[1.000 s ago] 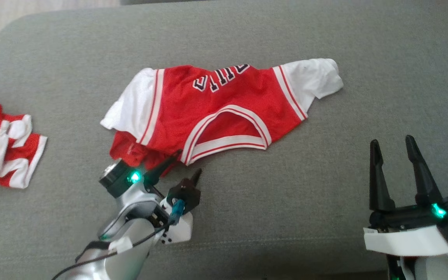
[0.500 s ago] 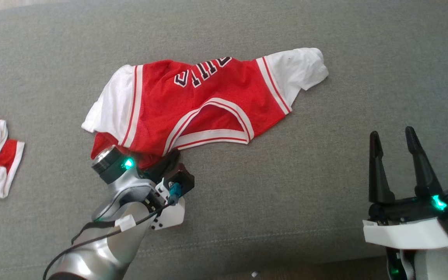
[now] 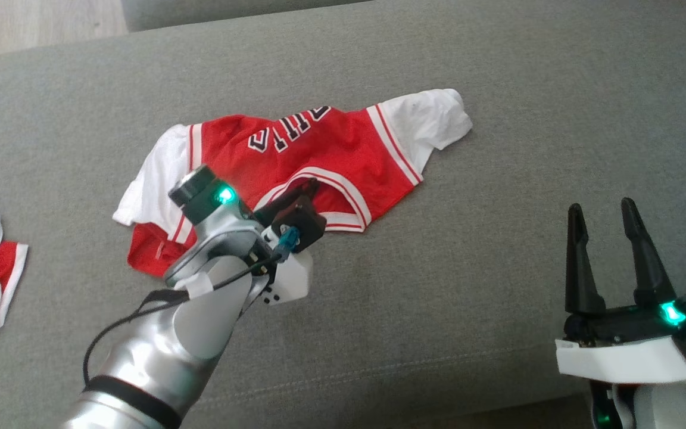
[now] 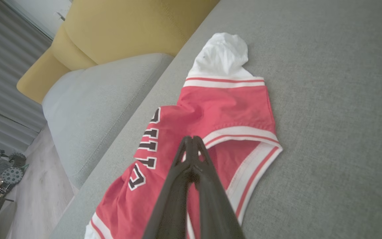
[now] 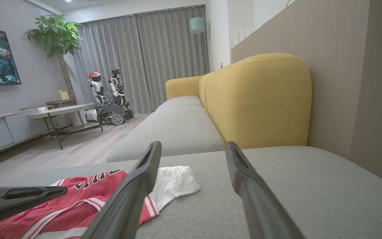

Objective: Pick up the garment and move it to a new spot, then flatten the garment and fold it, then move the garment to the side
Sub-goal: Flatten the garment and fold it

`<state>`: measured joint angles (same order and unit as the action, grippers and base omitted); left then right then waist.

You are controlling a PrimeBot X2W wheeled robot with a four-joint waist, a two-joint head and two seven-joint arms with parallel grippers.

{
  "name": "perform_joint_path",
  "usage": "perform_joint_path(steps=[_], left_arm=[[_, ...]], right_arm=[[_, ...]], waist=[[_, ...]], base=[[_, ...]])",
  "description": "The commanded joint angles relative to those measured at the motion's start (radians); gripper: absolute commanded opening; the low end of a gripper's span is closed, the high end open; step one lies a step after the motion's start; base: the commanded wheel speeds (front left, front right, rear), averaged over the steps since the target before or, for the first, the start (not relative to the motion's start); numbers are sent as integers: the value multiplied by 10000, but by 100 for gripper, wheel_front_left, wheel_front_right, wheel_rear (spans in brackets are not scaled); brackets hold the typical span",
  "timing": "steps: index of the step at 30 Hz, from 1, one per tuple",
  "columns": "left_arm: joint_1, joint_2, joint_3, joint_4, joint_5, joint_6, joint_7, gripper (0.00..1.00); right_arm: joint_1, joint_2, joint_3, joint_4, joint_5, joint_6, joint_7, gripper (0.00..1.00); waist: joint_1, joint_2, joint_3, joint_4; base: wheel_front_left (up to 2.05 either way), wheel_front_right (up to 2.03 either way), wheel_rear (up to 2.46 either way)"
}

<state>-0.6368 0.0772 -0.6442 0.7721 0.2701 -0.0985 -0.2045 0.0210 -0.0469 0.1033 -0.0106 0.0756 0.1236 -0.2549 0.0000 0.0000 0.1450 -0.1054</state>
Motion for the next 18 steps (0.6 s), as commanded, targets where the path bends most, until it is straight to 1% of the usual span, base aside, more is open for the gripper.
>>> perform_joint_path(steps=[1,2,6,9,10,12,14,15,16,18], left_arm=[[-402,321,194,-471,-55,-33,214,0],[-303,405,212,-552,-74,-9,368,100],[442,759,302,-753,-170,348,639,100],[959,1016,320,-816,-173,669,674,100],[1167,1198,266,-755,-99,807,741,100],[1197,1413,188,-628,71,963,839,100],[1051,1650,48,-463,400,1220,918,100],[959,1720,5,-392,514,1346,915,100],[959,1720,5,-392,514,1346,915,100],[775,1793,-50,-248,655,1538,876,100]], right_arm=[[-62,-33,251,-304,91,71,-69,100],[-46,-33,249,-309,101,71,-69,100],[-54,-33,156,-355,128,71,-69,100],[-40,-33,34,-400,71,71,-69,100],[-52,-33,3,-412,-3,71,-69,100],[-113,-33,17,-435,-75,71,-69,100],[-218,-33,27,-462,-107,71,-69,100],[-271,-33,37,-471,-120,71,-69,100],[-271,-33,37,-471,-120,71,-69,100],[-355,-33,78,-481,-138,71,-69,100]], waist=[[0,0,-72,-108],[0,0,-56,-138],[0,0,77,-211],[0,0,212,-142],[0,0,308,-76],[0,0,446,-31],[0,0,572,-14],[0,0,630,-10],[0,0,630,-10],[0,0,729,-11]], base=[[0,0,0],[0,0,0],[0,0,0],[0,0,0],[0,0,0],[0,0,0],[0,0,0],[0,0,0],[0,0,0],[0,0,0]])
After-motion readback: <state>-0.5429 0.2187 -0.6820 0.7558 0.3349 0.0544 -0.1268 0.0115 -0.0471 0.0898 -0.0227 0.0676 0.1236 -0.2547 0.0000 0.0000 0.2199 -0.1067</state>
